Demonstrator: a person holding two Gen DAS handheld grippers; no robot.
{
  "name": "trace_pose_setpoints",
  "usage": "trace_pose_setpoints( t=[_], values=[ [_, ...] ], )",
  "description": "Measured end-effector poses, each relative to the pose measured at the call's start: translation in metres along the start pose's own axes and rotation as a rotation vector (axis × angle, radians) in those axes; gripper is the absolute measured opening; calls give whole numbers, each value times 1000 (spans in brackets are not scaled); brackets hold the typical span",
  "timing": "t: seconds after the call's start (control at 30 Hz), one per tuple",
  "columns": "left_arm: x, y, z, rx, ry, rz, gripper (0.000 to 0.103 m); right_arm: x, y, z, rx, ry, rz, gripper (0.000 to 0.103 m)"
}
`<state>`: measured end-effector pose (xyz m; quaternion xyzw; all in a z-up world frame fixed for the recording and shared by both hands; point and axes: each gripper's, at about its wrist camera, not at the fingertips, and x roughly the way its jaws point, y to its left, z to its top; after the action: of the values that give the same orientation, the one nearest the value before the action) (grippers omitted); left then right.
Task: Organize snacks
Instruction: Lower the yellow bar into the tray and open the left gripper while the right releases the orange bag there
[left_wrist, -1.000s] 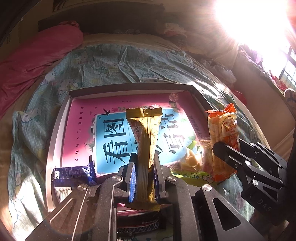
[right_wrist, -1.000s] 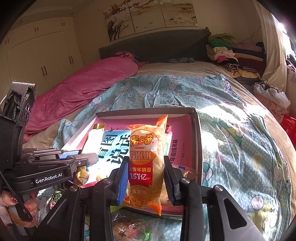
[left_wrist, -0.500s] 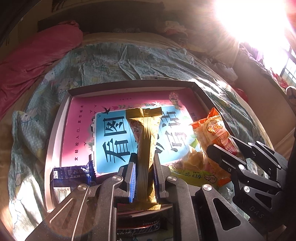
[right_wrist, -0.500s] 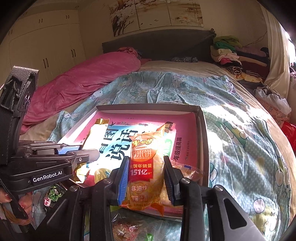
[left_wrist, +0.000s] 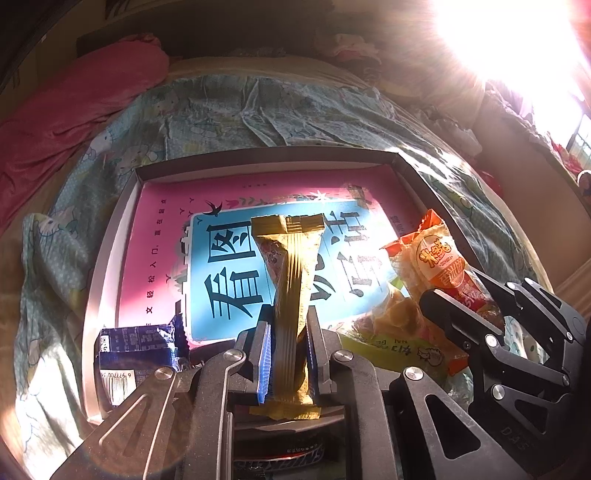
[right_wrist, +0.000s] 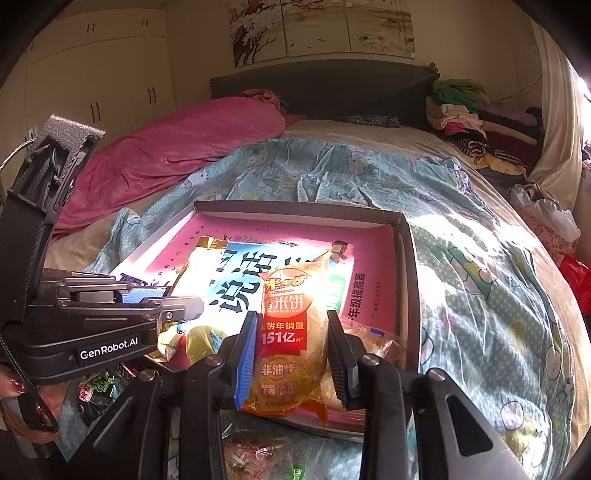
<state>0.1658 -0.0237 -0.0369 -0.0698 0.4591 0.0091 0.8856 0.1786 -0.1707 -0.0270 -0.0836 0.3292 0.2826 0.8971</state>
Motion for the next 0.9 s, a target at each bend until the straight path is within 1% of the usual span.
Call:
trace_pose_setpoints(
  t=[0.33,0.6,0.77,0.9],
  values=[
    [3,1,0,-1,11,11,17,4,-2,1,0,1,-14,35],
    [5,-1,0,1,20,18,17,3,-4,0,8,0,-4,35],
    [4,-2,0,9,22,21,17,0,-5,1,17,-8,-4,40],
    [3,-3,-1,15,20,25,17,-2,-7,3,27,-14,-4,40]
  ],
)
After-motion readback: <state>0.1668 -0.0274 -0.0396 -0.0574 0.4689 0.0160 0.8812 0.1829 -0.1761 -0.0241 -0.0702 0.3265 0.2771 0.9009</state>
